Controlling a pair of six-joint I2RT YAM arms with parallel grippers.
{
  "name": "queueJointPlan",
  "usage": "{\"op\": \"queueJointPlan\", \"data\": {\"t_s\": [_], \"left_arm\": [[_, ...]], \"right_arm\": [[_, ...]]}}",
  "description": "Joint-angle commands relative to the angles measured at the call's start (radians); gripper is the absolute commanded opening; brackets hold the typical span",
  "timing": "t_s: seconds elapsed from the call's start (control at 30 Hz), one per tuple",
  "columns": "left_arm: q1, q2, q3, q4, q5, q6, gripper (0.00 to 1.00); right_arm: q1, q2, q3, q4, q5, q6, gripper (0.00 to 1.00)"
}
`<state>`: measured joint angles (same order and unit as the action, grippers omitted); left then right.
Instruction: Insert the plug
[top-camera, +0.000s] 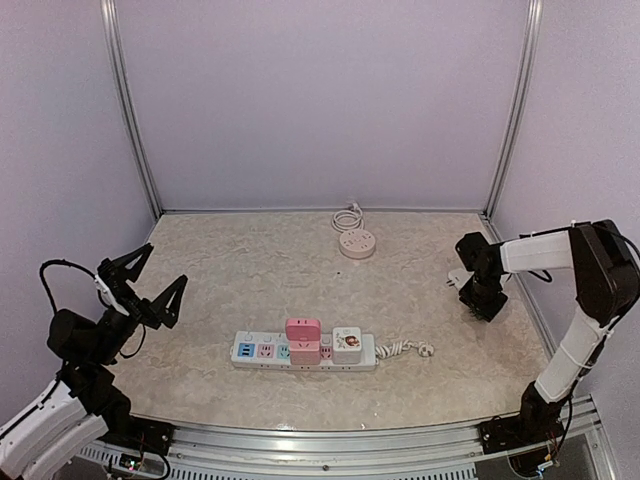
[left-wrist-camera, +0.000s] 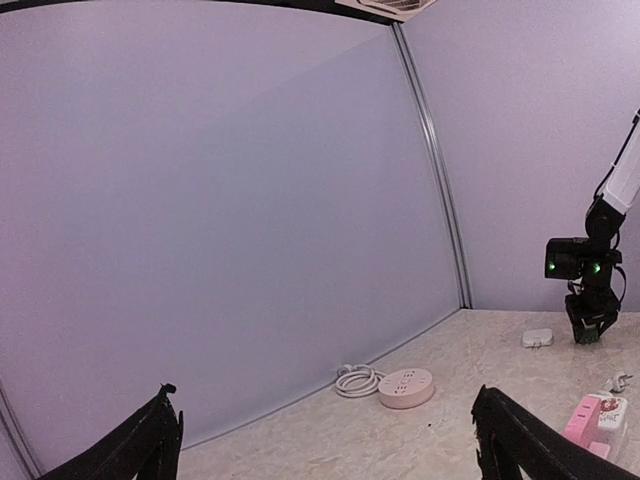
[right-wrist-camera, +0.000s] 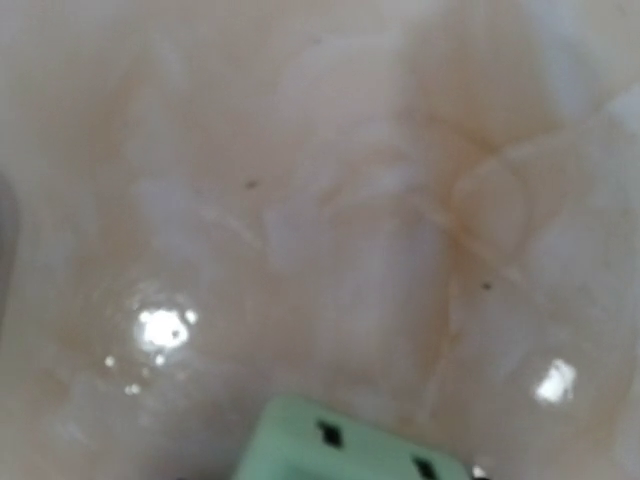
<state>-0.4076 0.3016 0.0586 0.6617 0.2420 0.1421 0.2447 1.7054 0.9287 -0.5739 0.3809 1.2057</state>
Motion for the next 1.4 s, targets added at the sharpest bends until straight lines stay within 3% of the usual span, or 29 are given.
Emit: {"op": "queueJointPlan", "data": {"t_s": [0.0,0.13,0.23,0.37,0.5,0.63,0.8,0.97,1.2,1.37], "left_arm": [[-0.004,0.004,-0.072,-0.019,0.027,0.029,0.99],[-0.004,0.003,-0.039,-0.022,0.031,0.026,0.99],[-0.005,0.007,-0.028,-0.018,0.042,0.021,0.99],[-0.007,0.019,-0.006,-0.021,0.041,-0.029,0.94],[-0.024,0.054,0.022,-0.018,0.067,-0.048,0.91],[-0.101,0.097,0.088,-0.011,0.063,0.018,0.89],[-0.239,0.173,0.198,0.013,-0.002,0.188,0.85],[-0.349,0.248,0.271,0.083,-0.069,0.299,0.83],[-0.399,0.265,0.296,0.093,-0.077,0.316,0.71],[-0.398,0.265,0.299,0.043,-0.057,0.400,0.70]], "right_arm": [[-0.011,-0.023,-0.042,0.012,0.009,-0.007,0.39],[-0.008,-0.075,-0.052,0.033,-0.013,-0.085,0.01],[0.068,-0.172,-0.019,0.061,0.014,-0.183,0.00],[0.308,-0.323,0.105,0.136,0.159,-0.359,0.00],[0.567,-0.386,0.198,0.414,0.168,-0.561,0.00],[0.789,-0.293,0.280,0.762,0.065,-0.775,0.00],[1.005,-0.046,0.514,0.962,-0.056,-1.000,0.00],[1.093,0.101,0.623,1.137,-0.153,-1.032,0.00],[1.115,0.161,0.596,1.323,-0.168,-1.027,0.00],[1.121,0.140,0.625,1.226,-0.222,-1.112,0.00]]}}
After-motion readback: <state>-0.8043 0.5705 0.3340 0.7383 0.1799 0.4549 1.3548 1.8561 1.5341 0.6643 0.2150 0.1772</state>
